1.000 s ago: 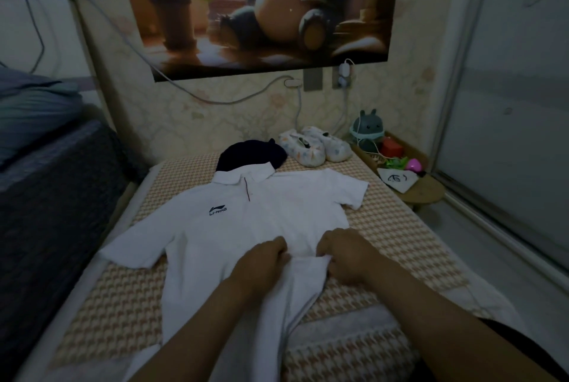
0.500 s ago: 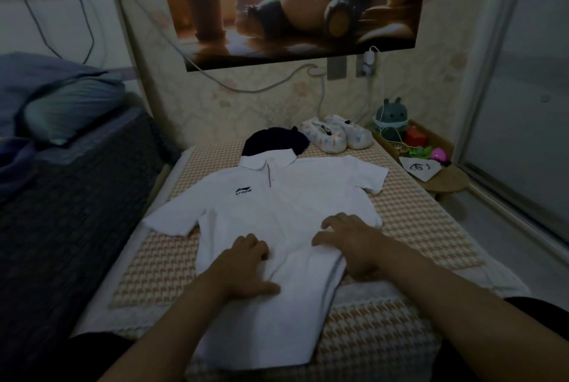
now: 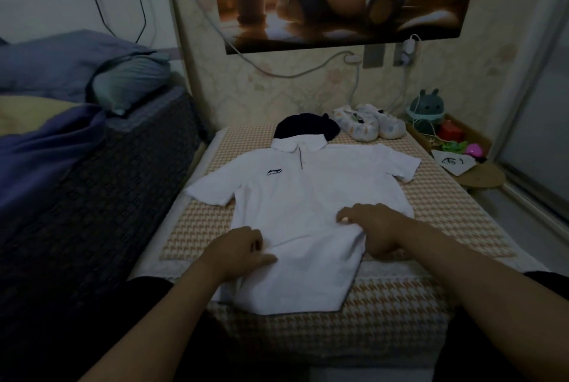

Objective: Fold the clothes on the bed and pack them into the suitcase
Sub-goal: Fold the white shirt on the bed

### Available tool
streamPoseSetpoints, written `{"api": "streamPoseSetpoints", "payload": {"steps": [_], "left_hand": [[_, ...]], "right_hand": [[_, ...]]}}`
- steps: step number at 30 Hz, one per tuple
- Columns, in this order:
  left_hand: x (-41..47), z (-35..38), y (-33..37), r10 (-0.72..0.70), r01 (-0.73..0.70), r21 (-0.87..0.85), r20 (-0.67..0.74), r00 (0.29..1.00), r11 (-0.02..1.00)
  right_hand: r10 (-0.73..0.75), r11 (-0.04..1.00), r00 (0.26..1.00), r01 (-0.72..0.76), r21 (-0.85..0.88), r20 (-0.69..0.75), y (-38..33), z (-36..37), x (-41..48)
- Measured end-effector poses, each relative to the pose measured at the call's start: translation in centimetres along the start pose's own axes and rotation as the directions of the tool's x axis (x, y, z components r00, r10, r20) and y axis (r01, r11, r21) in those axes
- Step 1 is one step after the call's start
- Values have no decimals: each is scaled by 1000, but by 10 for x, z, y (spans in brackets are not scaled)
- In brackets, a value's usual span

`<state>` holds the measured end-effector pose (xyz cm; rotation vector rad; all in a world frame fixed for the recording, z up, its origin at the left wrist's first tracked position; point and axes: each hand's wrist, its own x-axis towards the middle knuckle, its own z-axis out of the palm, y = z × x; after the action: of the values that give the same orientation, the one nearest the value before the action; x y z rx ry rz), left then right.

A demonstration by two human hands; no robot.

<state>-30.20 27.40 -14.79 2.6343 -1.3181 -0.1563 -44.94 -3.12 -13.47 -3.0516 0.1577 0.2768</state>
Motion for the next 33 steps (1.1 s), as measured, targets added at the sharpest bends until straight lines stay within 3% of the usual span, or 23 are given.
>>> {"api": "streamPoseSetpoints", "payload": {"steps": [3,5,9,13,14,16,19,21,23,25,27,28,30,33], "left_hand": [[-9,5,10,120,-138,135,135,984,981],[-8,10,15,81,-119,195,193,978,973],[11,-14,17,27,-59,122,254,967,991],[47,-56,12,-31,-10,126,320,947,992],[60,-66,8,-48,7,148,274,960,989],[86,-80,1,-48,36,205,52,998,978],[120,-86,-2,-114,193,201,-348,930,960],[140,-78,-10,-133,199,85,-490,861,976],[153,-64,-22,-66,70,-11,-499,864,998],[157,-45,-36,25,-63,-120,-299,954,991],[151,-26,-48,20,-19,-123,7,1000,992],[148,-19,-55,-22,27,-63,73,997,998],[143,-7,-69,-53,53,12,-4,999,999],[147,0,-83,-73,49,-144,-171,983,988]], "right_hand": [[-43,998,998,42,36,34,-7,1,-2],[-59,993,998,58,102,1,-6,-4,-4],[-47,956,999,42,289,10,10,-29,-5],[46,870,990,25,492,-131,24,-39,15],[86,845,983,13,535,-160,27,-41,24],[167,811,969,-29,585,-182,33,-46,45],[351,784,899,-129,608,-262,45,-49,80],[515,809,791,-320,493,-331,53,-42,97],[515,856,744,-423,296,-426,49,-37,108],[360,916,832,-230,330,-421,36,-37,119],[185,912,939,-54,407,-289,24,-34,126],[118,924,970,-30,381,-211,17,-32,129],[57,968,993,-29,248,-105,10,-27,136],[114,991,991,-109,82,-68,13,-20,150]]}}
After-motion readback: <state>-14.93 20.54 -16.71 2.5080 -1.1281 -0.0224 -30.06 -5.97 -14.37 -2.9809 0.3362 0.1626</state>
